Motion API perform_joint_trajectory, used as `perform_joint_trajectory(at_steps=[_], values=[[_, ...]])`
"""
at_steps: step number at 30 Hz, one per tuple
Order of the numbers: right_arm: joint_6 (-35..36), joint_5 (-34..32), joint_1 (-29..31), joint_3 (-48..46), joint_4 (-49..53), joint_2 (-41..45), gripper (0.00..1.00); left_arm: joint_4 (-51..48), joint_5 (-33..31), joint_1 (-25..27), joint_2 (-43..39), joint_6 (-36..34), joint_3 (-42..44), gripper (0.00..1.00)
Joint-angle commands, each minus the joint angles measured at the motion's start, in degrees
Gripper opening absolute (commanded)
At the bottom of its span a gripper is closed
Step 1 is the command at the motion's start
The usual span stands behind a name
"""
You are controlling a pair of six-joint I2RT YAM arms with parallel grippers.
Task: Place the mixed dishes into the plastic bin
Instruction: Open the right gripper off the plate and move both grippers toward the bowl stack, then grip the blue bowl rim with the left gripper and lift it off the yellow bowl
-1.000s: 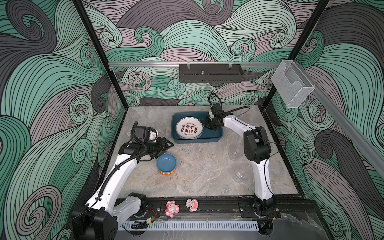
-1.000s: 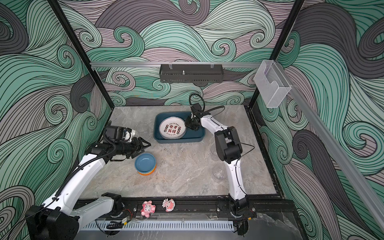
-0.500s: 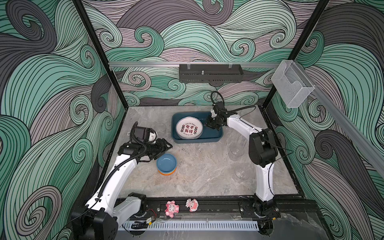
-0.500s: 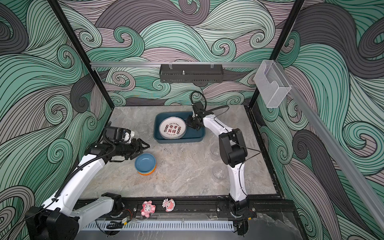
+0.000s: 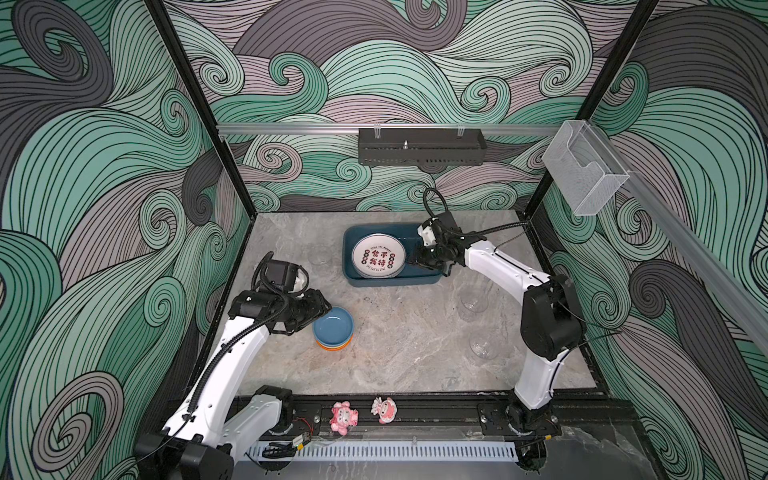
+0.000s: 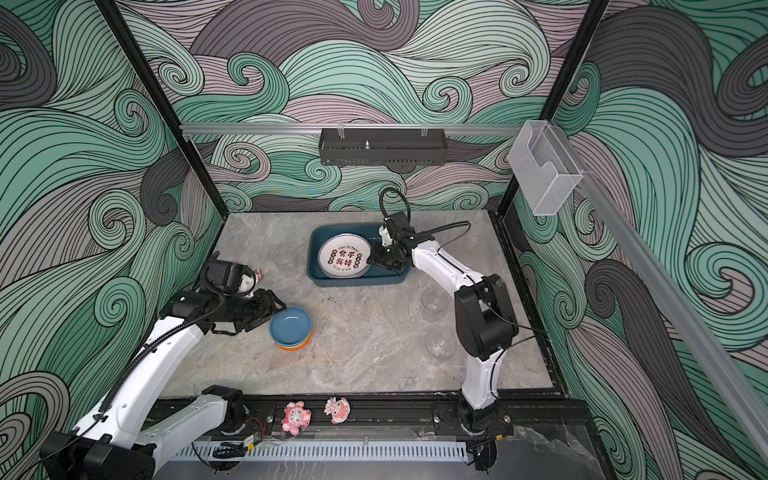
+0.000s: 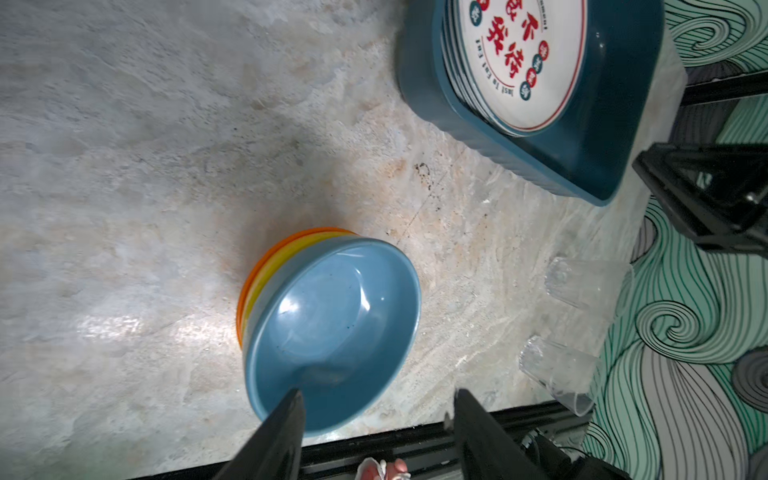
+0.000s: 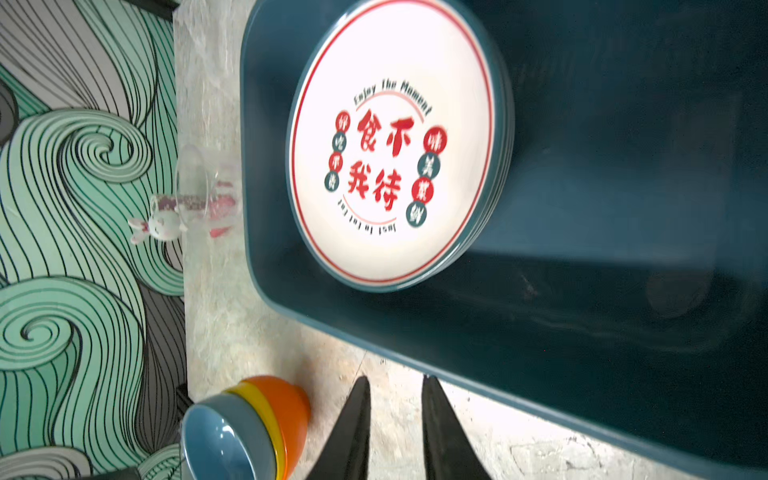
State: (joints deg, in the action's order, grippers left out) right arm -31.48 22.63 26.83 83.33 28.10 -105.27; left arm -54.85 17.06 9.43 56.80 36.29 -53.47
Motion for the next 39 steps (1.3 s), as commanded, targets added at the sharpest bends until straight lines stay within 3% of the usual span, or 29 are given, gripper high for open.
perform_joint_trajectory(at_steps=[1,10,18,24,39], values=[[2.17,4.93,1.18,-3.7,-0.53,4.97,0.24,-5.43,-6.31,-0.49,-1.48,-1.11,-1.99,0.58],[6.3,9.41,5.85,-13.98,-1.84,14.4,0.28,-7.26,-12.64,-0.54,-2.01,0.53,-0.24,0.5],[7.98,11.9,8.76,-20.88,-3.98,18.85,0.29,-4.41,-8.8,-0.55,2.93,1.43,2.0,0.43],[7.67,12.22,10.85,-21.8,-4.98,19.62,0.29,-3.81,-7.63,-0.54,8.28,1.17,2.78,0.36],[7.58,11.44,12.12,-21.17,-4.82,17.3,0.29,-1.57,-6.94,-0.51,10.12,0.38,4.93,0.17]])
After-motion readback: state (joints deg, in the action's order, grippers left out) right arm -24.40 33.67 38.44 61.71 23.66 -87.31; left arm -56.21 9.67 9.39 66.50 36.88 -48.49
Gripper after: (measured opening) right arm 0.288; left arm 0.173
